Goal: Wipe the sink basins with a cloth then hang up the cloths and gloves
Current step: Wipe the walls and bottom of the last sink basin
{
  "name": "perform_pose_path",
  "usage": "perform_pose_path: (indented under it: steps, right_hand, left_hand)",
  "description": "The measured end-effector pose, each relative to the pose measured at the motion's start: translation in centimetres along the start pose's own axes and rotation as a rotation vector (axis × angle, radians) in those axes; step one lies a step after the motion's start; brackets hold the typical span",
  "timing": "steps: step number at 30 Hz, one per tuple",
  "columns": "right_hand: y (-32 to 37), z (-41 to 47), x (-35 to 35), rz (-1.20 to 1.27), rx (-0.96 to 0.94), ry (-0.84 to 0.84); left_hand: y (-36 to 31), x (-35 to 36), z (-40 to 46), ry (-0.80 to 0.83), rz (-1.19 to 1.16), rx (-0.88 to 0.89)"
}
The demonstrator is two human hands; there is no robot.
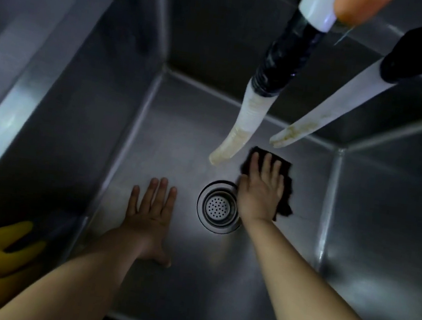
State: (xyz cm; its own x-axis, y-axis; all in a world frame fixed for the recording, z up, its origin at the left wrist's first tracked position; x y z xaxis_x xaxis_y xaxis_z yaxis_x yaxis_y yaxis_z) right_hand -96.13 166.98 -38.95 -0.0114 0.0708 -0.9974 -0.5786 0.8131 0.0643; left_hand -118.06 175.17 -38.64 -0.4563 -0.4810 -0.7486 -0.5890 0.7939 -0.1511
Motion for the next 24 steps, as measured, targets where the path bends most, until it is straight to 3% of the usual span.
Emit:
perform_pose_path:
  steps: [4, 8, 16, 24]
  right_hand:
    - [6.6, -1.8, 0.6, 0.086, -0.29, 0.032]
    - [4.4, -2.8, 0.3, 0.172, -0.457, 0.084]
    - [-10.3, -0.5, -1.3, -0.131, -0.131, 0.057]
    - [-11.4, 6.2, -0.4, -0.159, 0.001, 0.039]
  left_hand:
    - [-0.2, 0.0, -0.1, 0.021, 0.007, -0.018]
    - [-0.2, 0.2, 0.0, 0.018, 0.021, -0.018]
    - [-0.1, 0.4, 0.1, -0.006, 0.013, -0.017]
    - [0.0, 0.6, 0.3, -0.012, -0.005, -0.005]
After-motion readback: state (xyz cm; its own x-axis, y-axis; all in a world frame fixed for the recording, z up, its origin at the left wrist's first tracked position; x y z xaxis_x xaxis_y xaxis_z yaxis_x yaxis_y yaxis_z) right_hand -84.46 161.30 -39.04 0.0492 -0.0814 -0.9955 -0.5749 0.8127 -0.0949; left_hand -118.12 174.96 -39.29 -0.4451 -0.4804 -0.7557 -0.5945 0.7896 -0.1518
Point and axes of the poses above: each hand's wrist, its own z-axis towards the middle knuckle, its own x-axis out of the palm, y = z × x, the point moved 5 cm from there along z, towards the middle knuckle, and after that the axes turned 14 degrees about -y, right-handed, at the moved point
